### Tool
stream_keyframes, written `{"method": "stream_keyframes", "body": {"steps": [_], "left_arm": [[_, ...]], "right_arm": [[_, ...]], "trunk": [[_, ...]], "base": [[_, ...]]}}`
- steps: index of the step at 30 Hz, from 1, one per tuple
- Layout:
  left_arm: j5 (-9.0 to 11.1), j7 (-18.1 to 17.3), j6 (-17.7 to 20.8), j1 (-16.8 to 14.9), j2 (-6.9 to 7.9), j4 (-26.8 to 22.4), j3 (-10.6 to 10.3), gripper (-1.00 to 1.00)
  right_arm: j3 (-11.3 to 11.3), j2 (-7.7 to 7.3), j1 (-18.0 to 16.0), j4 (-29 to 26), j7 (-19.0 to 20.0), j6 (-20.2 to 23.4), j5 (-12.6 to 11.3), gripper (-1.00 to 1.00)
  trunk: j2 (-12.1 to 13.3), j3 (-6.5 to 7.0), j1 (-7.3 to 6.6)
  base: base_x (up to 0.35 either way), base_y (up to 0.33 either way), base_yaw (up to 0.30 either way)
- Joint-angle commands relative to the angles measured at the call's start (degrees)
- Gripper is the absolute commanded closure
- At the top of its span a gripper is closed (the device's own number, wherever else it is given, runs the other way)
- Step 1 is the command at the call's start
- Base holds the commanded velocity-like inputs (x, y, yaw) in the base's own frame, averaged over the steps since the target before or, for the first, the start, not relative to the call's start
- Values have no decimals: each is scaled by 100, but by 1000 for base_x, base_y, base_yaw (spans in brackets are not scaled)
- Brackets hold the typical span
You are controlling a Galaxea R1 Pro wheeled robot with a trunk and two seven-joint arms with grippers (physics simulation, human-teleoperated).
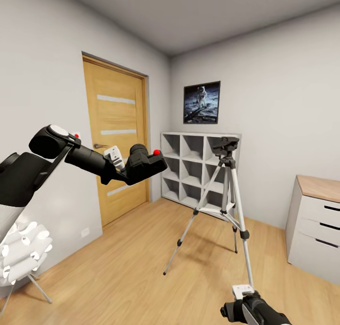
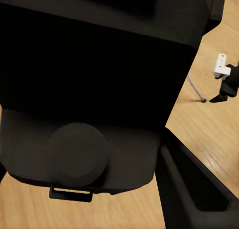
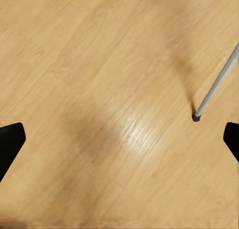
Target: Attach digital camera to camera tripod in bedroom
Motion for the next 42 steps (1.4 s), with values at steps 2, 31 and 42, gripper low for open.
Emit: {"method": "stream_keyframes", "body": {"steps": [2,31,42], "left_arm": [[-68,-63,56,-9,-13,-4,-3,100],[-70,-15,56,-12,-661,685,442,100],[-77,545,56,-96,-1105,1698,489,100]], "right_arm": [[23,-24,-2,142,10,22,-10,-100],[-3,-441,414,2090,-4,-1282,-8,-100],[-12,-520,1235,2094,-4,-1314,-10,-100]], "trunk": [[77,29,-45],[1240,550,-682],[1682,747,-923]], "base": [[0,0,0],[0,0,0],[0,0,0]]}}
